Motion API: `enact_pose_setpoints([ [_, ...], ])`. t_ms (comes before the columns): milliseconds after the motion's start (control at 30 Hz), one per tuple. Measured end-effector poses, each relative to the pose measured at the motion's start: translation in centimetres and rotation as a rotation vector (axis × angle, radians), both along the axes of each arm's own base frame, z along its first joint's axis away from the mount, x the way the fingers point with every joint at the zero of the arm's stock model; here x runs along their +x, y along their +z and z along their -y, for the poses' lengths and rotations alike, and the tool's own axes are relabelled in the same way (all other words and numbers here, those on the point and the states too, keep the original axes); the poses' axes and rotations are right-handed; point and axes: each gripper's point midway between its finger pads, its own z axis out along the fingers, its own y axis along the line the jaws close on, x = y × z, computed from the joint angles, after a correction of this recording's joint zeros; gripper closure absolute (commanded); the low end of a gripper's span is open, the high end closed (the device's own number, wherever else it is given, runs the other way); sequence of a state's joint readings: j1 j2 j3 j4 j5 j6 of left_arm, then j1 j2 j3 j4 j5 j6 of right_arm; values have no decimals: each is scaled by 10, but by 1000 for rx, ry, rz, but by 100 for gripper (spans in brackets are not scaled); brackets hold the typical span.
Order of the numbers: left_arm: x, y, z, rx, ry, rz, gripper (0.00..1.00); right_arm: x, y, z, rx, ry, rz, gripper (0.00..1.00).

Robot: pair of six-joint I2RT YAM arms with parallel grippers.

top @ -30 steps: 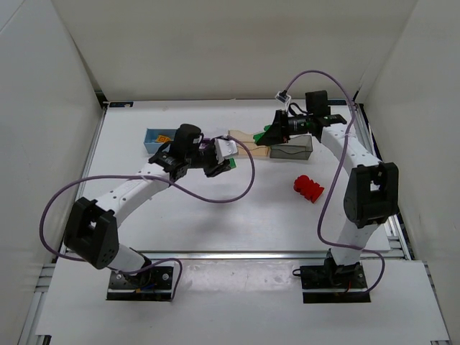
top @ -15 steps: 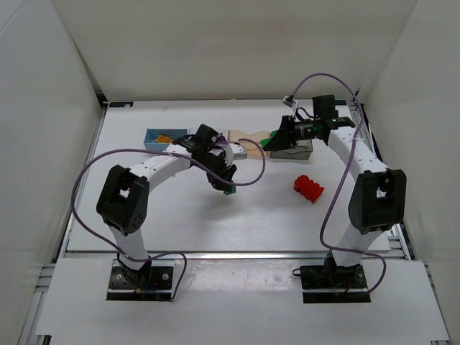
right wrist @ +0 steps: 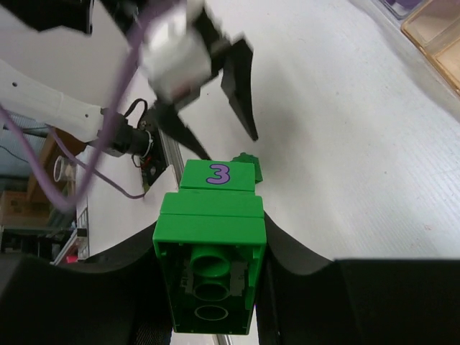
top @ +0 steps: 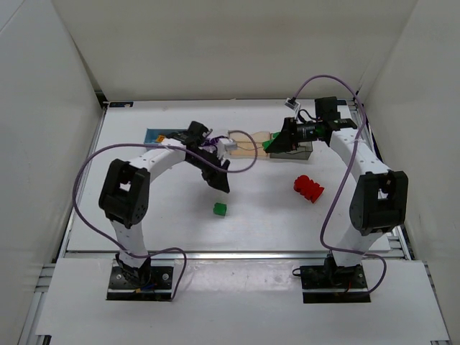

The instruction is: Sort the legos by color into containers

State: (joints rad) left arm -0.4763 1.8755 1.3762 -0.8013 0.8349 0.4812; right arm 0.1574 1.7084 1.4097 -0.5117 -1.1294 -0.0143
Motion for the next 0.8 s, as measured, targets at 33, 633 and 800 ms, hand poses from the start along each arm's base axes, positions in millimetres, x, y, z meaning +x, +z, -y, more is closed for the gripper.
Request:
enact_pose_setpoints([
  [33, 8, 9, -1, -45, 43, -17, 31, -1, 1, 0, 5, 4, 1, 100],
  [633, 68, 166, 14, -547, 140, -149, 31, -47, 23, -46, 123, 240, 40, 100],
  [800, 65, 168, 14, -557, 124, -176, 30, -50, 34, -55, 133, 274, 87, 100],
])
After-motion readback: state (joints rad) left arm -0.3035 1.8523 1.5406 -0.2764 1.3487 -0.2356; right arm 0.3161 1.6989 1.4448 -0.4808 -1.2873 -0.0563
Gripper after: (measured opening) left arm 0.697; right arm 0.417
